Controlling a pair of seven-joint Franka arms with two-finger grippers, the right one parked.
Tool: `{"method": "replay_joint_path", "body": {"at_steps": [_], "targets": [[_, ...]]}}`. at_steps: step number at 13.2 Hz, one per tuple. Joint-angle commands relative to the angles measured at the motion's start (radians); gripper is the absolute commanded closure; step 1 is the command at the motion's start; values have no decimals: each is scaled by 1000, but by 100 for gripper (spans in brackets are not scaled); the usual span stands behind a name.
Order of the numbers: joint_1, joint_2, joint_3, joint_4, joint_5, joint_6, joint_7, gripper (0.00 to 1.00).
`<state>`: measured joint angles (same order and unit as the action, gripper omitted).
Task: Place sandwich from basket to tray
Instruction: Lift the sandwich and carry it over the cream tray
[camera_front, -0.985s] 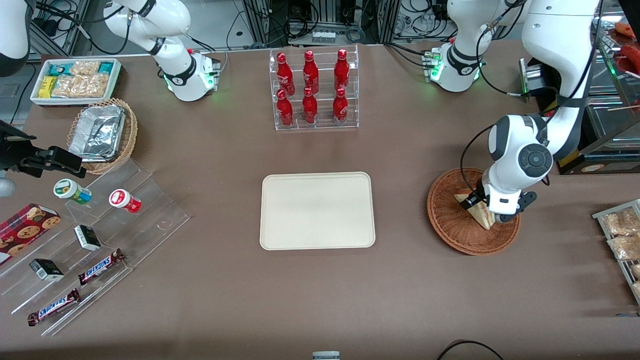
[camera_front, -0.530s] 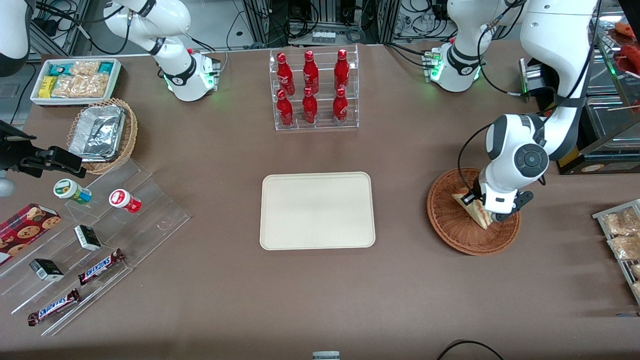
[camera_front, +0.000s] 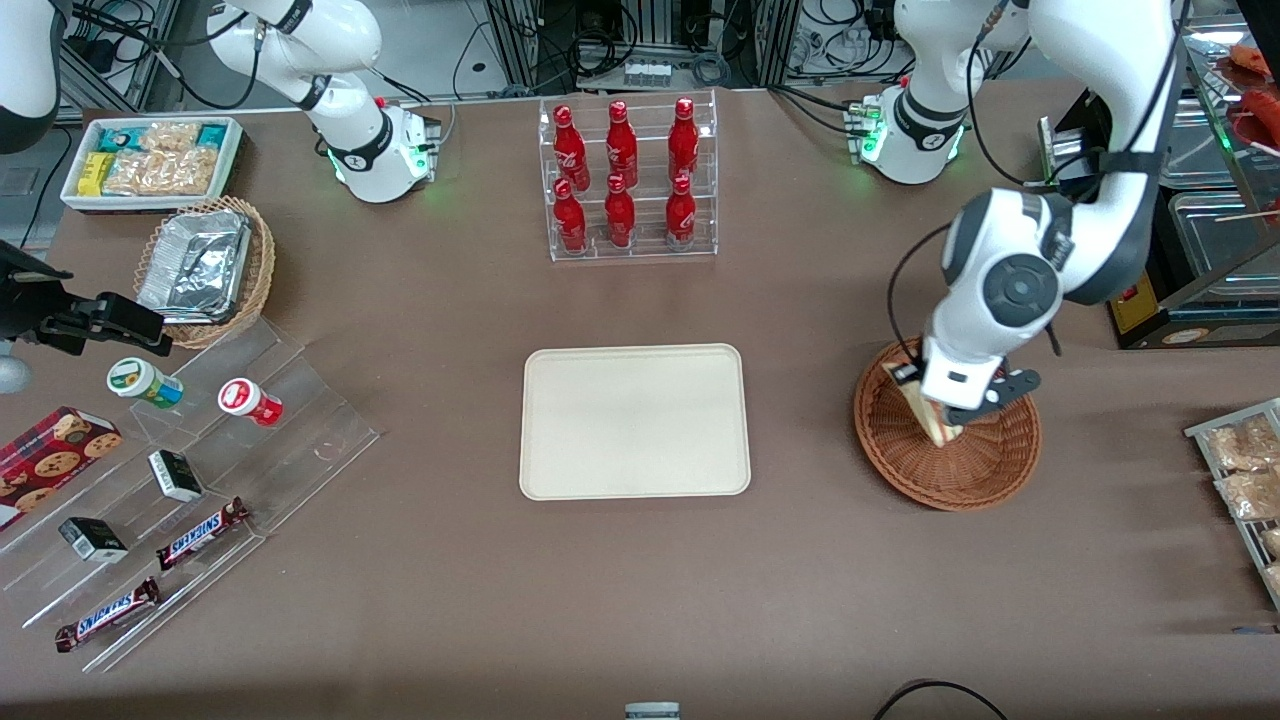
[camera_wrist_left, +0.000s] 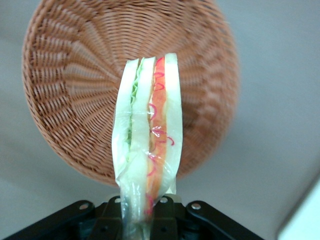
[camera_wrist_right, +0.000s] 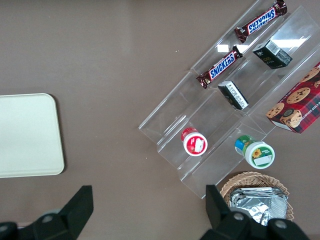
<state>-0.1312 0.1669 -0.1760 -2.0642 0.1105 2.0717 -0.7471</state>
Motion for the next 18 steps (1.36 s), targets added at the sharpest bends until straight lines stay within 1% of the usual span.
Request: {"method": "replay_joint_path", "body": {"at_steps": [1, 3, 6, 7, 9, 10, 12, 13, 15, 16, 18], "targets": [[-1, 14, -95, 67, 20, -41, -3, 100], [-2, 72, -181, 125, 20, -41, -3, 100], [-2, 135, -275, 173, 21, -36, -3, 100], [-2, 154, -302, 189, 34, -36, -6, 100], [-4, 202, -347, 220, 92, -28, -24, 100], [-4, 236, -361, 249, 98, -24, -28, 100], [-69, 294, -361, 312, 121, -19, -47, 100], [-79, 336, -361, 349, 135, -18, -67, 100], [-82, 414, -367, 413, 205, -18, -103, 100], [-84, 442, -370, 432, 225, -4, -107, 100], [-135, 482, -359, 456, 235, 50, -109, 100]]}}
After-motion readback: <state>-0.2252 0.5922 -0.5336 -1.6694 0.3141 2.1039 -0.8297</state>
